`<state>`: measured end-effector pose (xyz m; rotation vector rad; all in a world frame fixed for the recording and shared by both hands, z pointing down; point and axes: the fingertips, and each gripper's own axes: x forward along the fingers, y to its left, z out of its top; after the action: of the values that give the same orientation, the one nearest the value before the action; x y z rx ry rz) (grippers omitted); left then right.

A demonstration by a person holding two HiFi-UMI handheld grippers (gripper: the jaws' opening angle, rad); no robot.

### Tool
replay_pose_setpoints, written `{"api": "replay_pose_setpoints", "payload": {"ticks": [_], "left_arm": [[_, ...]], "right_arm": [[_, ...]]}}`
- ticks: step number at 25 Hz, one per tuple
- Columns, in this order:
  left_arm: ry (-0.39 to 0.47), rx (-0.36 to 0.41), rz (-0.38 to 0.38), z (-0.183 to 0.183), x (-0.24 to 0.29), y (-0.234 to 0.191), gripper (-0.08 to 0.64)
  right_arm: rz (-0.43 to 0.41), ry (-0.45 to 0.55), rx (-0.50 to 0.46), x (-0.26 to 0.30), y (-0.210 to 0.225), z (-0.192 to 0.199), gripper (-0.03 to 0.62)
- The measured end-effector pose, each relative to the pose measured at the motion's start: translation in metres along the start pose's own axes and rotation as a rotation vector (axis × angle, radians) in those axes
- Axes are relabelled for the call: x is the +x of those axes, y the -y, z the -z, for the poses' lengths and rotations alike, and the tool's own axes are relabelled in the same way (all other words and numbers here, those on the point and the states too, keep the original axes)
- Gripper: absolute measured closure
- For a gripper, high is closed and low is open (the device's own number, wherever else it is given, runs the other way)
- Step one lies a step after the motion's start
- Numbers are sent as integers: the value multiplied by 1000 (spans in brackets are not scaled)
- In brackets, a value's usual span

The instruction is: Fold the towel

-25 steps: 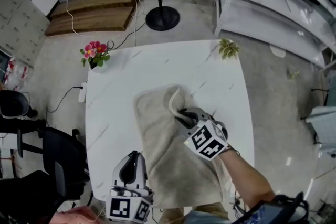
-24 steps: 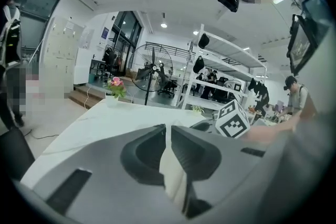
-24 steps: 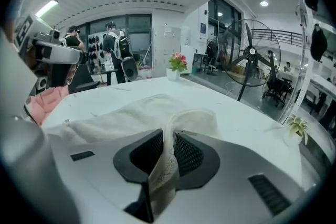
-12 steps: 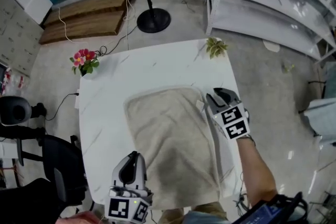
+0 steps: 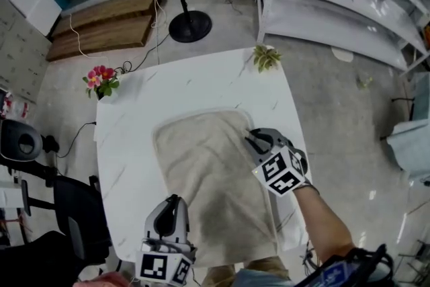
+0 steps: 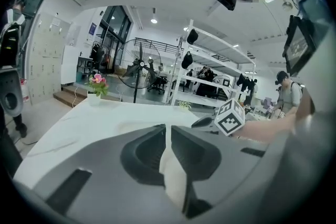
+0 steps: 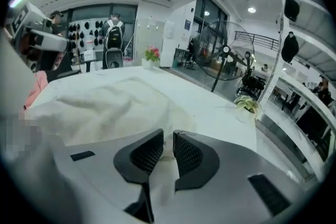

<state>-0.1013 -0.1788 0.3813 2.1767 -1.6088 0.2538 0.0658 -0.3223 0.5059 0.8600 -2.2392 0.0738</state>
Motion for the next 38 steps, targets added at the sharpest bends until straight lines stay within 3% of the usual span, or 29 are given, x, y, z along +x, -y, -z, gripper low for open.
{"api": "replay_pose_setpoints", "payload": {"ticks": [3,9,11,14,16,19,22,24,30,34,38], "left_arm": [[-19,1,-19,5,-2,-6,525],[-43,-3,-30,13,3,-13,525],[-46,-5,-33,15,5,-16,525],[-47,-11,-47,17,3,-20,525],[-47,-21,-59,19,0,-22,525],[-52,-24,-62,22,0,-24,525],[-52,-17,-64,21,1,-25,525],[-49,-18,-72,19,2,-28,525],[-38,-34,-118,23,0,-45,525],[-24,-43,-136,26,-7,-44,525],[4,-27,-126,23,-24,-35,525]], "right_arm": [[12,-76,-17,12,8,24,541],[81,-95,-50,23,55,26,543],[104,-104,-58,27,72,32,576],[136,-88,-74,21,87,24,576],[152,-14,-32,7,83,1,577],[91,68,-22,10,58,-25,577],[31,-14,-95,39,43,-14,577],[40,-59,-120,51,50,-3,578],[69,-46,-85,70,83,-3,578],[57,-13,-62,74,83,-12,562],[53,65,-31,44,65,-35,531]]}}
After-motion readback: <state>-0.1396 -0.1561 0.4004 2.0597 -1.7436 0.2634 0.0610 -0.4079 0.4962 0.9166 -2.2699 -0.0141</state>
